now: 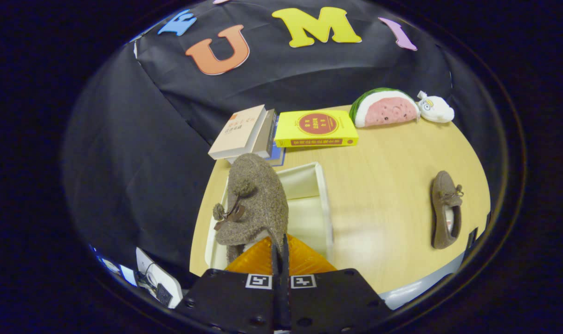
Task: Open the storage box then place both shoes into the box .Put the left shoe in first, then the right shoe, with the right side of both shoes facing outward in a uniform manner.
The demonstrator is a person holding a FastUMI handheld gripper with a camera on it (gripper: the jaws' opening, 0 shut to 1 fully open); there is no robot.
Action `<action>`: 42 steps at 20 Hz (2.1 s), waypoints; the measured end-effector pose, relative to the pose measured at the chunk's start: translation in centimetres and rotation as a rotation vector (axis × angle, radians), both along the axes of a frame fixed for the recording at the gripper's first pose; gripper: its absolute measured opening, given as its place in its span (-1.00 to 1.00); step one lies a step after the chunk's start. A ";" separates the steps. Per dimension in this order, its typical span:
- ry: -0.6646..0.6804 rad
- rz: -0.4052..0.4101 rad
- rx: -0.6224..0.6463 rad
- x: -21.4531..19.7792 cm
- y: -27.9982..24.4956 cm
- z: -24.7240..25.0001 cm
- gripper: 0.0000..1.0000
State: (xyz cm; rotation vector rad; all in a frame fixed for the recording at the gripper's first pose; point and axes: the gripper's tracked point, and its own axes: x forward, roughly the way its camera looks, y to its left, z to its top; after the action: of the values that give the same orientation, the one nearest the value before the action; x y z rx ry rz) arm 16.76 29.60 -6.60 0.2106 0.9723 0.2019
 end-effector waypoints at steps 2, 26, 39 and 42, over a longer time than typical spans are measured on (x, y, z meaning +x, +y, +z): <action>0.033 -0.008 -0.022 0.1 1.5 -3.0 -1.00; -0.065 0.070 -0.124 -1.6 1.5 -1.8 0.62; -0.139 -0.189 -0.258 -0.2 -28.0 2.9 0.85; -0.050 -0.243 -0.320 0.3 -34.9 -2.0 0.86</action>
State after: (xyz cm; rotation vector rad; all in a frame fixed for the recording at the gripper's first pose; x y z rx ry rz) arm 17.01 -5.31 -8.56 0.0288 0.9072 -0.1704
